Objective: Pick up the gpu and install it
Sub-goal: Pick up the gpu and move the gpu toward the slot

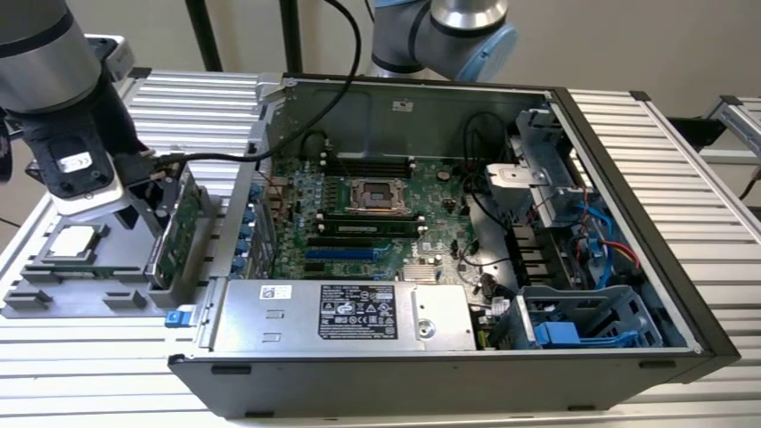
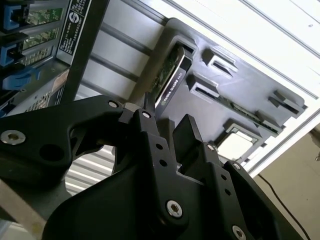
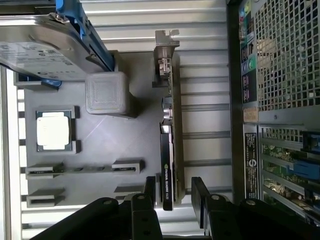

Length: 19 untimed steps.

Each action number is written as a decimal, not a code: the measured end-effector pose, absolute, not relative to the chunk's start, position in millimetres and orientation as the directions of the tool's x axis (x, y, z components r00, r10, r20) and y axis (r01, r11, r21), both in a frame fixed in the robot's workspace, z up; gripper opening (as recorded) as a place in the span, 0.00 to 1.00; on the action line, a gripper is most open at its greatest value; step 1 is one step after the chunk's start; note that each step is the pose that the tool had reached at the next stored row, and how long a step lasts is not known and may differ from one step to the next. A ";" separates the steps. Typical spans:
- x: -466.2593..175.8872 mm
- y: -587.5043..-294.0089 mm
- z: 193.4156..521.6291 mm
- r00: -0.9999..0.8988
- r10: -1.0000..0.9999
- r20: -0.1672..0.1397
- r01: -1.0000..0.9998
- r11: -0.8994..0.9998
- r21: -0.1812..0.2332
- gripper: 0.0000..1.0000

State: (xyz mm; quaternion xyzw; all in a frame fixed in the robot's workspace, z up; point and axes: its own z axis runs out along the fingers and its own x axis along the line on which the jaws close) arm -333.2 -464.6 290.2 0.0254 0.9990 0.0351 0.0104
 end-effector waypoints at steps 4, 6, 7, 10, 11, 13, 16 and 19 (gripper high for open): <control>-333.2 -464.2 286.1 -0.998 0.052 -0.019 0.050 0.996 0.071 0.00; -333.1 -463.9 283.7 -0.998 0.052 -0.019 0.050 0.996 0.071 0.00; -333.1 -463.7 282.5 -0.998 0.051 -0.019 0.050 0.996 0.071 0.00; -333.2 -462.9 278.5 -0.998 0.052 -0.019 0.050 0.996 0.071 0.00; -333.2 -462.6 277.2 -0.998 0.052 -0.019 0.050 0.996 0.071 0.00; -333.2 -461.6 274.9 -0.998 0.052 -0.019 0.050 0.996 0.071 0.00; -333.2 -459.3 270.9 -0.998 0.052 -0.019 0.050 0.996 0.071 0.00; -333.2 -456.5 266.9 -0.998 0.052 -0.019 0.050 0.996 0.071 0.00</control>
